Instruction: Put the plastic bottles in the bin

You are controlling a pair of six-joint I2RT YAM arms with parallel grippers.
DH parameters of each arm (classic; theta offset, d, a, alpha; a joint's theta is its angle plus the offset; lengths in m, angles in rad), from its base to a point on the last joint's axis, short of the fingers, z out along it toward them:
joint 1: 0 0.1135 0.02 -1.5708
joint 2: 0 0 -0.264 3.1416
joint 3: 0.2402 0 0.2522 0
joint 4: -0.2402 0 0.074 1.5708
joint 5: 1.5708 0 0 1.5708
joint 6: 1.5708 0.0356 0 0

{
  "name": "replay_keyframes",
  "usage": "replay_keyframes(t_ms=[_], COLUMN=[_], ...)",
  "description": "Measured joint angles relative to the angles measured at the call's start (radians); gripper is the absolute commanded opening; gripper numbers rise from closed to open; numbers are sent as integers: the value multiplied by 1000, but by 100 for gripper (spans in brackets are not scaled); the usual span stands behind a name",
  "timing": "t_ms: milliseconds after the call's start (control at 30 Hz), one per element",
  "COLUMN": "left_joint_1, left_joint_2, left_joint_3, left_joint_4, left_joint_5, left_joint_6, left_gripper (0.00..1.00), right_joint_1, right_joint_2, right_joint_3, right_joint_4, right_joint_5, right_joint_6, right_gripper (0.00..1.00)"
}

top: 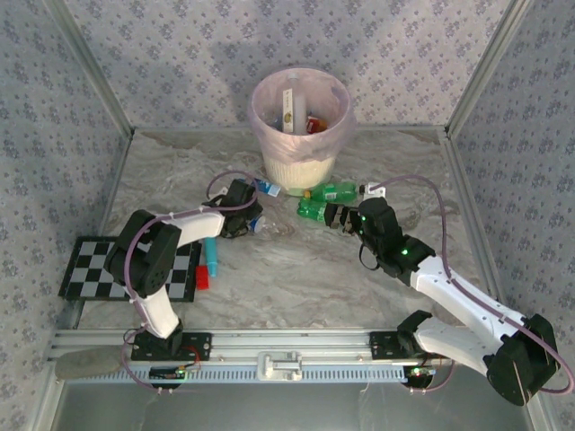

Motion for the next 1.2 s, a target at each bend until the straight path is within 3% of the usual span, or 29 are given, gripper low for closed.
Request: replay_keyframes(t_ms=[267,533,933,1200], left_joint_1=[3,3,3,3], left_joint_2=[-25,-165,-530,-589], left_joint_3=[-27,-69,-83,31], left_joint_4=[16,3,10,2], left_joint_5=[4,-12,-30,-29], left_joint_6=[3,51,323,532], left_gripper=[58,56,56,56], right_joint_1=[2,4,4,8], right_joint_2=[0,0,71,96], right_joint_3=[-6,-15,-15,-14], right_joint_4=[0,0,27,29], right_joint_5=[5,8,5,-11], right_joint_6=[3,11,11,11], right_gripper=[100,100,100,100])
